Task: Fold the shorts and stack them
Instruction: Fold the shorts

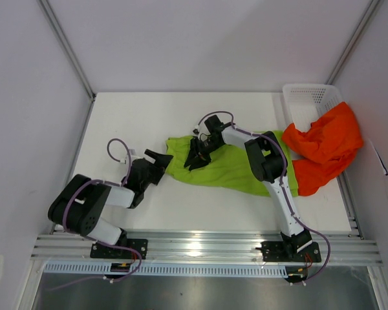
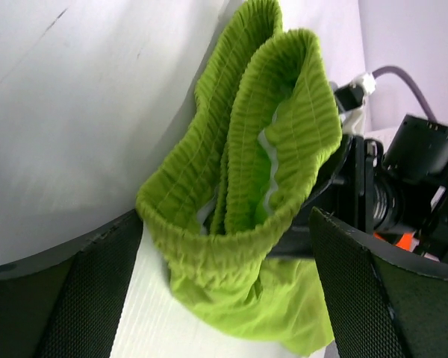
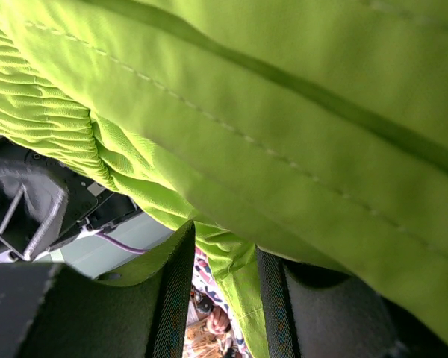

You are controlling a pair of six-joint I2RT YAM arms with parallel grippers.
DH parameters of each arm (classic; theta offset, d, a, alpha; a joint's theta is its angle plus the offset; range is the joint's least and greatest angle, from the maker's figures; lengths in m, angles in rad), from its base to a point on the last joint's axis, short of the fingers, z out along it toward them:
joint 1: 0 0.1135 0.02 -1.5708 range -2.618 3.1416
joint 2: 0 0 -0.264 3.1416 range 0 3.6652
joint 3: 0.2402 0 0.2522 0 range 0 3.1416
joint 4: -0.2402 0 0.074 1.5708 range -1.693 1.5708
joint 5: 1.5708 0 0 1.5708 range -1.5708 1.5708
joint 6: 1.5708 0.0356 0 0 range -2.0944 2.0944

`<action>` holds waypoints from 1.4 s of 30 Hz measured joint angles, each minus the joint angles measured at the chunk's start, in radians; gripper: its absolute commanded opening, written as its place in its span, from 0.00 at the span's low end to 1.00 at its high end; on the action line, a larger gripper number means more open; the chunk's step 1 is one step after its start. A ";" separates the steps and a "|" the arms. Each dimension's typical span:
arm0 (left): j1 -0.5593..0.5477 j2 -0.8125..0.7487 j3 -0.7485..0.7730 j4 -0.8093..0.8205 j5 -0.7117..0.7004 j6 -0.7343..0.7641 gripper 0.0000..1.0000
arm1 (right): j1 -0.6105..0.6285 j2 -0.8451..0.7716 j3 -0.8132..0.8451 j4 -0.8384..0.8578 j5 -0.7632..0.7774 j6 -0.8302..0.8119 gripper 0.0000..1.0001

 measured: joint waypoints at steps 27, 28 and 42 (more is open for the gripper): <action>-0.040 0.149 0.115 0.113 -0.083 0.346 0.18 | 0.038 -0.005 0.050 -0.070 0.095 0.000 0.42; -0.040 0.149 0.124 0.111 -0.080 0.366 0.13 | 0.041 -0.002 0.058 -0.074 0.098 0.000 0.41; -0.123 -0.038 0.185 -0.106 -0.150 0.736 0.00 | 0.081 0.037 0.109 -0.051 0.071 0.048 0.41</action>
